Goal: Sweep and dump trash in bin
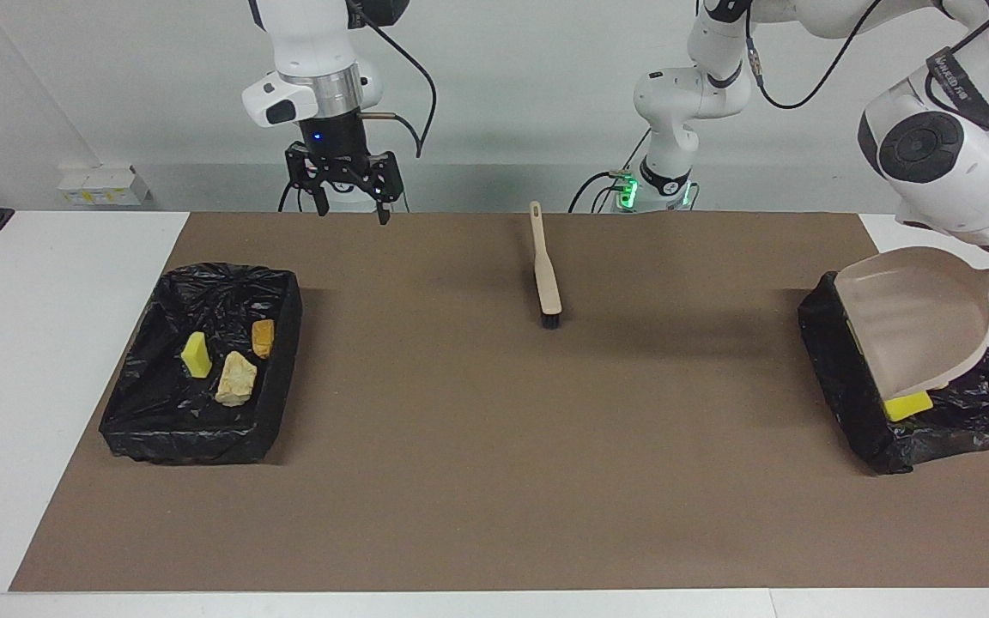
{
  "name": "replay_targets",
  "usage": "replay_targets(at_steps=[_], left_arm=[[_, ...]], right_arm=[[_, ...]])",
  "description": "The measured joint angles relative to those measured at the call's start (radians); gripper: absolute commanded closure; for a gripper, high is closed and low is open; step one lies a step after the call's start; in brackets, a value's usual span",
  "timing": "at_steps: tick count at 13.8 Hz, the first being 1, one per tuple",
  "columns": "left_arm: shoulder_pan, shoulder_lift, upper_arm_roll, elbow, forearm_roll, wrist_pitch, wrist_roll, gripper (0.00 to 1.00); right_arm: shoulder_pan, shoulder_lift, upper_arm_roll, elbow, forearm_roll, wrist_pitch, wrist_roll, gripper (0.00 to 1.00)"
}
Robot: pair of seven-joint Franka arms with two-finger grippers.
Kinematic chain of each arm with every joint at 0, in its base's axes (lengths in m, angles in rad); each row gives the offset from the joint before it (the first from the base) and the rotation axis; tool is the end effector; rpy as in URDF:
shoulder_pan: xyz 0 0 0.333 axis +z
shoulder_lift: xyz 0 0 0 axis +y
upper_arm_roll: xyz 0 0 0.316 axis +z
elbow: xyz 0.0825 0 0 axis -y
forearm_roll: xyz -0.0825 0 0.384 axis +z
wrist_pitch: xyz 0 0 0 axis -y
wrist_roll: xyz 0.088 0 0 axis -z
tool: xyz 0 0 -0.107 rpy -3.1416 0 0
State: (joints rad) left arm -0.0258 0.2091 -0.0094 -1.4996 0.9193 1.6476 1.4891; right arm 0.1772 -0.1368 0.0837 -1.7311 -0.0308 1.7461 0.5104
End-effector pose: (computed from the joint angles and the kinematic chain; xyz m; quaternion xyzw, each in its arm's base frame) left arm 0.6271 0.0580 0.5806 -0.6155 0.6532 0.3130 0.3107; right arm 0.5098 0.1364 0.6381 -0.9894 0.1225 -0.0779 0.0089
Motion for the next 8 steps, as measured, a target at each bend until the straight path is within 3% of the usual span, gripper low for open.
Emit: replay_targets(at_steps=[5, 8], left_arm=[[-0.019, -0.004, 0.001, -0.01, -0.4, -0.066, -0.272, 1.0], [-0.045, -0.002, -0.001, -0.034, -0.573, -0.066, -0.484, 1.0]], right_arm=[[-0.094, 0.087, -0.003, 0.196, -0.002, -0.162, -0.116, 0.0], [-0.117, 0.157, -0.003, 0.315, -0.004, -0.216, -0.14, 0.0]])
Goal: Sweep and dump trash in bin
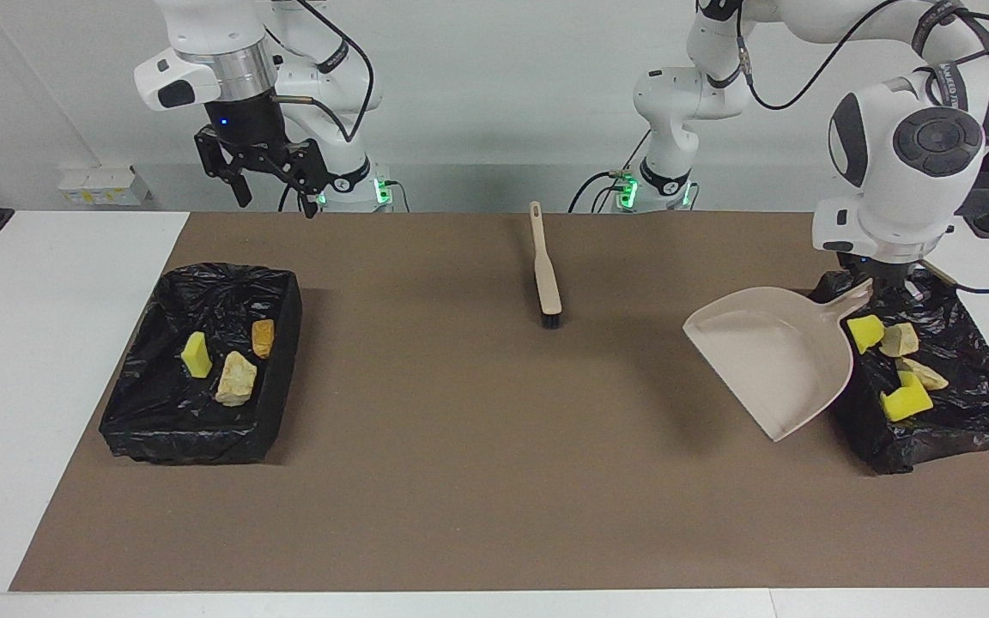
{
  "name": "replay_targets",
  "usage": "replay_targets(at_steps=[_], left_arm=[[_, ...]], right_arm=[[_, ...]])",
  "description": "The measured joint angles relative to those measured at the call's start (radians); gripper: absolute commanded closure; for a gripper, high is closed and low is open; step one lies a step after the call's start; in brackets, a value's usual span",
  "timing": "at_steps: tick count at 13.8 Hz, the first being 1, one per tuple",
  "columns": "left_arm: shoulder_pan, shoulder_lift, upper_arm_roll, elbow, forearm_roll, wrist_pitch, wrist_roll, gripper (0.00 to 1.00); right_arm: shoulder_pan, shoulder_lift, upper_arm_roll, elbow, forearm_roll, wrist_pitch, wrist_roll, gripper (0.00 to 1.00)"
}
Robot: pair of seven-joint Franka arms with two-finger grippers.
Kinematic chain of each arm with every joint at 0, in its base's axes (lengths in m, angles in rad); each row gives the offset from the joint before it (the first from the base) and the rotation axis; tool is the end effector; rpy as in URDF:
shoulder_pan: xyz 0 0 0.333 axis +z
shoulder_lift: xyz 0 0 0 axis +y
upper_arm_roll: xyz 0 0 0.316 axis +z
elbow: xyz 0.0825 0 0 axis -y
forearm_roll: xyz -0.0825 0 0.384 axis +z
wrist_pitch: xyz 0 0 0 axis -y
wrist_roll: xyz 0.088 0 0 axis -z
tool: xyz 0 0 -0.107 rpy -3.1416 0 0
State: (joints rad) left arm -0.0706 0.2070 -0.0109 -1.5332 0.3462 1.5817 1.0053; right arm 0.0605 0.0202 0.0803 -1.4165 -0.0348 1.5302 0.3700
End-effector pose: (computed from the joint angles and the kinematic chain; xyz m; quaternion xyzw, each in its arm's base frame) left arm 0.6101 -0.0132 0.5285 -0.8327 0.5211 0.1458 0.1178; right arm 0.5511 0.0736 0.6821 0.9920 -0.1158 0.0494 0.0042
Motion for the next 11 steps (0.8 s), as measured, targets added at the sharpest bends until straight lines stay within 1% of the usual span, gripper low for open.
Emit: replay_targets(at_steps=[3, 5, 8, 11], left_arm=[[-0.06, 0.014, -0.002, -0.024, -0.12, 0.002, -0.272, 1.0], [-0.148, 0.047, -0.005, -0.036, -0.161, 0.024, -0.516, 1.0], [-0.282, 0.102, -0.007, -0.048, -0.234, 0.075, -0.844, 1.0], [-0.367, 0.14, -0.008, -0.066, -0.339, 0.146, -1.106, 1.0]], right_arm=[[-0.05, 0.027, -0.004, 0.036, 0.0, -0.018, -0.103, 0.0], [-0.071, 0.026, -0.008, 0.035, 0.0, -0.04, -0.13, 0.0], [-0.071, 0.006, -0.008, 0.003, 0.0, -0.057, -0.131, 0.0], [-0.071, -0.012, -0.008, -0.023, 0.0, -0.057, -0.131, 0.0]])
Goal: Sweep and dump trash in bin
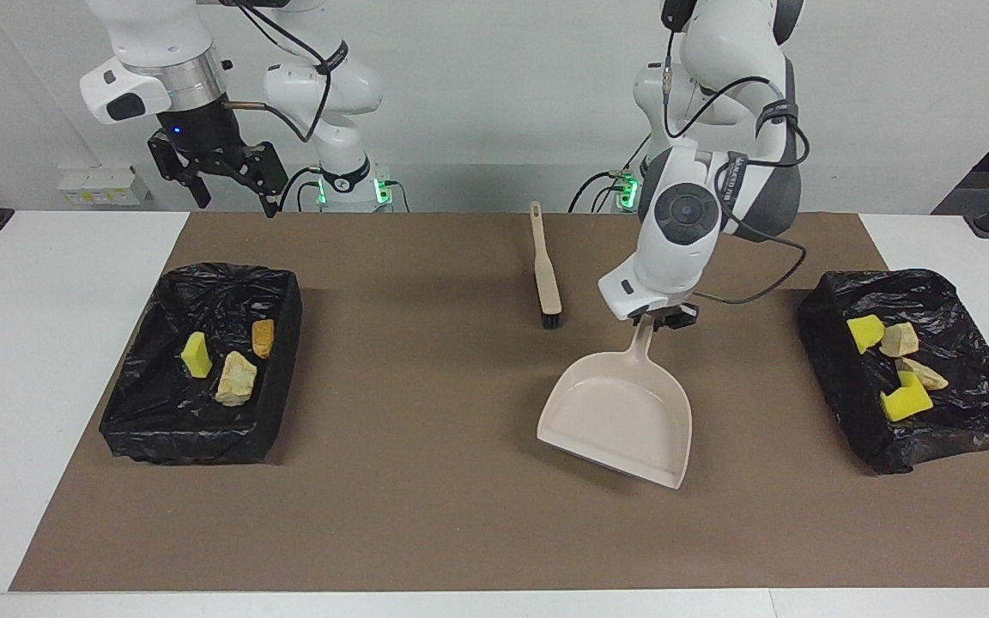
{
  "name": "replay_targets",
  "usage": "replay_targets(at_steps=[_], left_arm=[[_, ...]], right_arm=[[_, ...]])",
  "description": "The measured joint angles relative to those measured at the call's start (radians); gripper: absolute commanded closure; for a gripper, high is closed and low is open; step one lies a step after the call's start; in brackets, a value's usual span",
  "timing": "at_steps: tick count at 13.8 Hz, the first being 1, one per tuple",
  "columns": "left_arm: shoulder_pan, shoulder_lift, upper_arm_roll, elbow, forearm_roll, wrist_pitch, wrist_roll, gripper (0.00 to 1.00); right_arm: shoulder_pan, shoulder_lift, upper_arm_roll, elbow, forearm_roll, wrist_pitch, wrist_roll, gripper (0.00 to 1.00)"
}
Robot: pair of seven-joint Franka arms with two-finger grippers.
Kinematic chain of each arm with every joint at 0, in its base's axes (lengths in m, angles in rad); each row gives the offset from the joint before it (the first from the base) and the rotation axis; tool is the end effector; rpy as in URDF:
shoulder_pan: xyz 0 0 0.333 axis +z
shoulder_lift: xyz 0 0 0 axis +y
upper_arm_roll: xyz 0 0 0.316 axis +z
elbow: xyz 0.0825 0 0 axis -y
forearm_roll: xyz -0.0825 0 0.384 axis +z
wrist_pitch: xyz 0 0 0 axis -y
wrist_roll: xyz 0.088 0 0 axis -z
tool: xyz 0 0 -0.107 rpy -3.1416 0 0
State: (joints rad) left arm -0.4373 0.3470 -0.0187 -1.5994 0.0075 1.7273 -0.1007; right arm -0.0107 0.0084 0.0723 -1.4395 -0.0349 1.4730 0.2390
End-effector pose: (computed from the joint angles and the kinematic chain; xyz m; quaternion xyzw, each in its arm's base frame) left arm 0.5711 -0.2780 0.4145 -0.9782 0.1764 0.1050 0.0304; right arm 0.5460 0.0294 0.6726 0.9957 -0.0905 0.0150 0.0150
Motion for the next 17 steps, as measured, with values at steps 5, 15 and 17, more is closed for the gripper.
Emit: replay_targets(at_steps=[5, 15, 17], left_arm=[[-0.091, 0.059, 0.0, -0.01, -0.099, 0.126, -0.238, 1.0], [-0.109, 0.007, 0.095, -0.001, -0.101, 0.17, -0.329, 0.0], [-0.056, -0.009, 0.119, 0.003, -0.098, 0.173, -0.234, 0.0]], right_arm=[[0.002, -0.002, 0.002, -0.007, 0.001, 0.0, 0.0, 0.0], [0.009, -0.004, 0.022, -0.007, 0.008, 0.0, 0.0, 0.0], [0.009, -0.004, 0.022, -0.007, 0.008, 0.0, 0.0, 0.0]])
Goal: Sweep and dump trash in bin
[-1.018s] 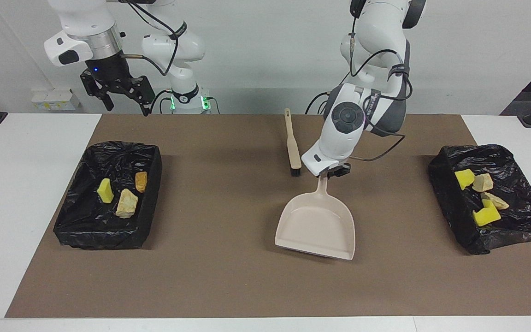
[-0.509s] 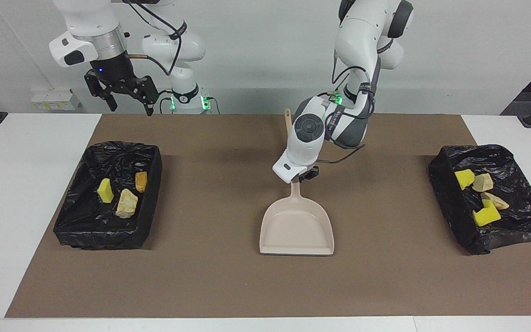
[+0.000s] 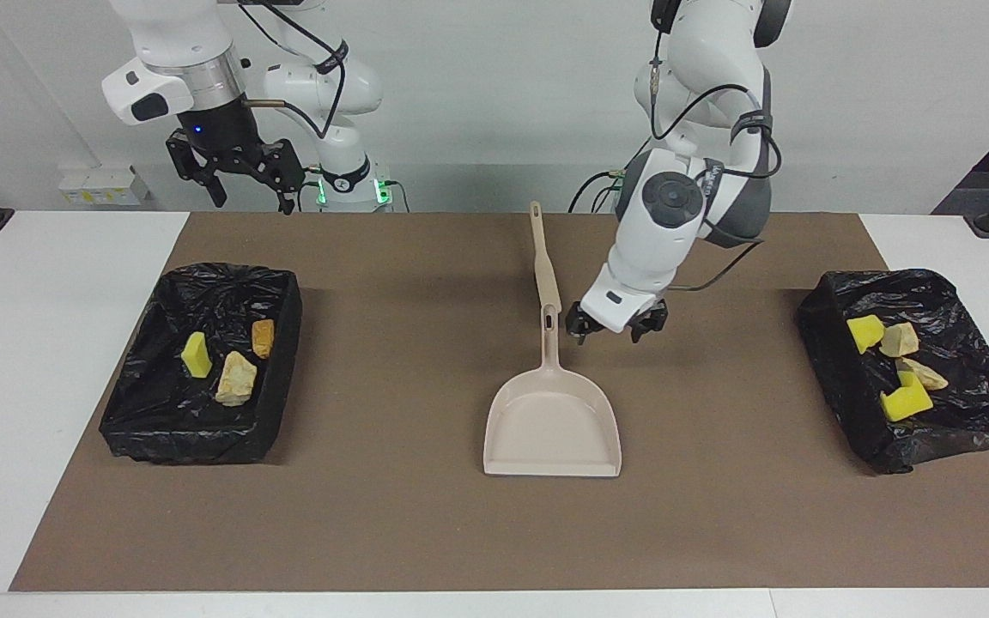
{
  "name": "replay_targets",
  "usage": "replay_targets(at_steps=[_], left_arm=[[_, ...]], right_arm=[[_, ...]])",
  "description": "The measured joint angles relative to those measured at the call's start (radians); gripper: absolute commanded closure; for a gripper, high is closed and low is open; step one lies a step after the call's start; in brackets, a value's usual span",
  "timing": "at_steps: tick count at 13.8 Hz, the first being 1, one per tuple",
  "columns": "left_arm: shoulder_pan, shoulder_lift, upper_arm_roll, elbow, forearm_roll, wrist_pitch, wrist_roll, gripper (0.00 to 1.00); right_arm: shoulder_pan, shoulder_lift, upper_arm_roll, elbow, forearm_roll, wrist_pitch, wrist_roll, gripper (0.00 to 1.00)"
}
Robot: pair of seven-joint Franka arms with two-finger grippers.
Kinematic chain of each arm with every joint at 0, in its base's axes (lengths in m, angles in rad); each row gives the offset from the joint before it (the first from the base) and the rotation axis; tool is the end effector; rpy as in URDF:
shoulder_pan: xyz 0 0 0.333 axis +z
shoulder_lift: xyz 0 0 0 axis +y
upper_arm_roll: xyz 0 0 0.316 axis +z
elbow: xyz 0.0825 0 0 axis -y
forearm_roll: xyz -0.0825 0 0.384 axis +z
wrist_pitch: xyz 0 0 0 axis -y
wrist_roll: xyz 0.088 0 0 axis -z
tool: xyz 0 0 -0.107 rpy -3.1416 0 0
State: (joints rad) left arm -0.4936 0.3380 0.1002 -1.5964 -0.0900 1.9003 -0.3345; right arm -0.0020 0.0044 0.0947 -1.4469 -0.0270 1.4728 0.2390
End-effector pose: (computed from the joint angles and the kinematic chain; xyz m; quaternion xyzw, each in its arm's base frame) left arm 0.5998 -0.2637 0.4354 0.9994 -0.0167 -0.0242 0.0183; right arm 0.5435 0.0473 0.6713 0.9971 -0.0745 0.0128 0.0113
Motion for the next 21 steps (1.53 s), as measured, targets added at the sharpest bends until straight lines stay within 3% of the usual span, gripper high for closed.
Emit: replay_targets(at_steps=[10, 21], left_arm=[[0.329, -0.139, 0.014, 0.019, 0.0, -0.074, 0.42, 0.0], [0.354, -0.344, 0.011, -0.027, 0.051, -0.279, 0.505, 0.0]], right_arm=[[0.0, -0.001, 0.0, 0.0, 0.0, 0.0, 0.0, 0.0], [0.0, -0.002, 0.002, 0.0, 0.0, 0.0, 0.0, 0.0]])
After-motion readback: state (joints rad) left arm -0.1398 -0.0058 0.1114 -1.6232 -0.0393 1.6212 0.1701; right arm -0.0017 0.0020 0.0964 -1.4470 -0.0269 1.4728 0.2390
